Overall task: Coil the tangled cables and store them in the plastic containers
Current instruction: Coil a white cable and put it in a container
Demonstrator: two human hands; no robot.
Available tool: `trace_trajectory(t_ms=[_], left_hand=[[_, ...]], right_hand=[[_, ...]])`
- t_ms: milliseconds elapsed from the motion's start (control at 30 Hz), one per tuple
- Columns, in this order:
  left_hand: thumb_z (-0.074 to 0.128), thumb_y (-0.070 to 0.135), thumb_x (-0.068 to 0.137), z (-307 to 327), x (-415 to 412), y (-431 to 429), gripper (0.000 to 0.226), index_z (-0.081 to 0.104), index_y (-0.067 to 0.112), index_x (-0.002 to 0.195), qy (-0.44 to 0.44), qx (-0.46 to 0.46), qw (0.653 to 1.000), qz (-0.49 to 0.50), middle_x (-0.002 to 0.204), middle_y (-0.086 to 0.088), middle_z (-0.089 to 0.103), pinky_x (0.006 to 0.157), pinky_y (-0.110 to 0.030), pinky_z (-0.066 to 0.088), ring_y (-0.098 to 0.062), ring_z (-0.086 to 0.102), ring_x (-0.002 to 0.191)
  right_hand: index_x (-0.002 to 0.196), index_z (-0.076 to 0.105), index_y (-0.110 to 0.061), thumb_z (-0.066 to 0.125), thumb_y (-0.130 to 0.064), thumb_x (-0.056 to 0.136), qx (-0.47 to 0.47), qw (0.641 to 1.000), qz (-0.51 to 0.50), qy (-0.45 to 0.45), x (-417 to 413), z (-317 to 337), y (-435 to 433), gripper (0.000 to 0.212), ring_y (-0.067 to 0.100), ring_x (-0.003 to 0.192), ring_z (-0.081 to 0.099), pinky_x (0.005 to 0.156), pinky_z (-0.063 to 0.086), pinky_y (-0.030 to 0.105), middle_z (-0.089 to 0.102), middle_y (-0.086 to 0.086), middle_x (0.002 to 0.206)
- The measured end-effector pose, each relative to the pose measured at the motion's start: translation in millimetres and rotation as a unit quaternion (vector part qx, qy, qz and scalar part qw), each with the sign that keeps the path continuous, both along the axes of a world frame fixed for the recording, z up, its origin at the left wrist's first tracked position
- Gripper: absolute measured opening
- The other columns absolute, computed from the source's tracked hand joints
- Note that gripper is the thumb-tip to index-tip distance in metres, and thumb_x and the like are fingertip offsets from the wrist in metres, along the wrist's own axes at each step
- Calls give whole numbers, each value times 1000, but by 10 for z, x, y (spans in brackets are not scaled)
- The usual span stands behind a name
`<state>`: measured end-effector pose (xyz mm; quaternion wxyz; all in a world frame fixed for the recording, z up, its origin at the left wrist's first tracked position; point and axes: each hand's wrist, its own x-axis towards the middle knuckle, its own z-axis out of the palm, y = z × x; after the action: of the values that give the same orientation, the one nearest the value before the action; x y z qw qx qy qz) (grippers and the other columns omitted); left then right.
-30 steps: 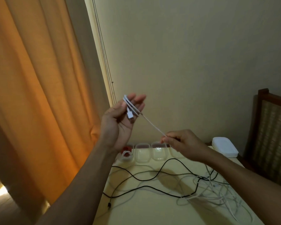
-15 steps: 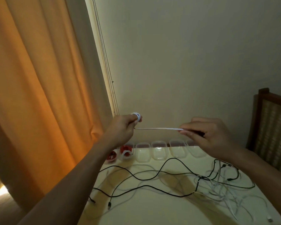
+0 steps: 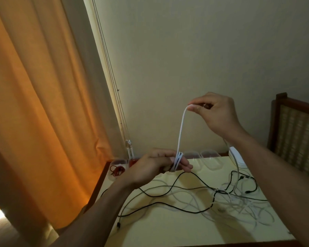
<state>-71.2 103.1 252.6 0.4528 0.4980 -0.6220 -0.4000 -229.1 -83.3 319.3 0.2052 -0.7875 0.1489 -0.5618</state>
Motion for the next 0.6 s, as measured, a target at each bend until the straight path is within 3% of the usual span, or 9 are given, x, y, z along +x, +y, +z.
trace_trajectory(t_ms=[167,333,433,600], left_hand=[[35,4,101,68,49,71,38,63,-11,120,91,-17,995,-30,116,-32,69,104,-38,49,-39,63,124],[36,1,100,146,70,83,38,68,-9,116,217,-43,975,-14,115,-35,68,105,-44,52,-47,62,121],[33,1,102,225,54,77,39,64,-14,121,299,-70,952,-5,123,-40,62,109,-48,49,-50,58,126],[27,-1,104,347,84,-39,39,52,-16,130,408,-136,902,46,130,-36,61,113,-47,45,-43,58,130]], right_hand=[[98,81,-23,78,-26,87,59,994,-6,95,83,-308,-188,13,5,81,66,73,53,24,74,-12,89],[100,77,-32,71,-26,93,72,979,15,191,111,-670,-174,12,2,69,61,65,46,19,72,-12,77],[86,70,-46,70,-23,93,76,972,31,219,120,-802,-22,24,3,63,59,60,45,17,68,-14,71],[82,76,-23,65,-26,98,48,965,78,244,99,-981,500,19,4,58,55,58,40,17,60,-10,61]])
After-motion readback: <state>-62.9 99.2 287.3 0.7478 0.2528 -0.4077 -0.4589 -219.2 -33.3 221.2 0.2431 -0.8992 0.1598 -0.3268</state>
